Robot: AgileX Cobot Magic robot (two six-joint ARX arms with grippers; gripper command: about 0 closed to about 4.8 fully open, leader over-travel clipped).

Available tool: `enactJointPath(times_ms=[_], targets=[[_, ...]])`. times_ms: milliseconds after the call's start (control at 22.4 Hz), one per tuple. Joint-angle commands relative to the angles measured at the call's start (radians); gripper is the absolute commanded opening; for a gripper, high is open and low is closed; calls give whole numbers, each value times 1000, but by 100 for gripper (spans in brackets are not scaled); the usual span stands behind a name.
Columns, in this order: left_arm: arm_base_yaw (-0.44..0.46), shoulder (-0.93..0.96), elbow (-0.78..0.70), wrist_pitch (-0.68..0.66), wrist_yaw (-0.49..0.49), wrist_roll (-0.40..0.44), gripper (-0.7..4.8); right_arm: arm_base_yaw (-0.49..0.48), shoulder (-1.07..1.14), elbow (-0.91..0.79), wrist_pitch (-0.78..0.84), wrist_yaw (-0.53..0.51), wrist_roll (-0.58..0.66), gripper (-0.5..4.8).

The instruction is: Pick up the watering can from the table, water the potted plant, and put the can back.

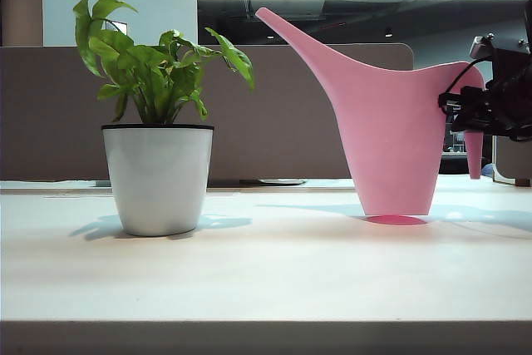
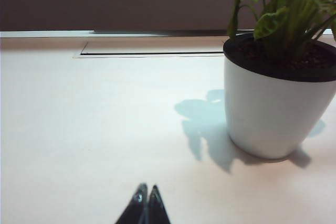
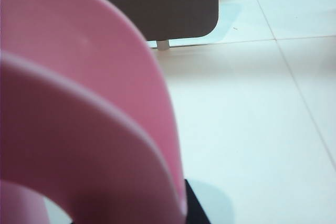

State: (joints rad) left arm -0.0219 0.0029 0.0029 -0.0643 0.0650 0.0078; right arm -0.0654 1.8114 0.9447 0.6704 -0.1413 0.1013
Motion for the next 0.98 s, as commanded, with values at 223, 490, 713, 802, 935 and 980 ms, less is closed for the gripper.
enactJointPath(times_ms=[223, 490, 713, 802, 935, 980], targets=[[2, 0, 4, 9, -2, 3, -5, 3, -20, -14, 69, -68, 25, 149], [2, 0, 4, 9, -2, 3, -5, 2, -20, -14, 18, -71, 21, 166], [2, 0, 4, 9, -2, 3, -5, -2, -22, -14, -64, -71, -1, 210], [2, 0, 4, 9, -1, 3, -5, -2, -35, -16, -98, -71, -1, 212], [2, 0, 4, 9, -1, 3, -5, -2, -55, -17, -129, -71, -8, 211], [2, 0, 4, 9, -2, 3, -5, -2, -63, -17, -142, -71, -16, 211]])
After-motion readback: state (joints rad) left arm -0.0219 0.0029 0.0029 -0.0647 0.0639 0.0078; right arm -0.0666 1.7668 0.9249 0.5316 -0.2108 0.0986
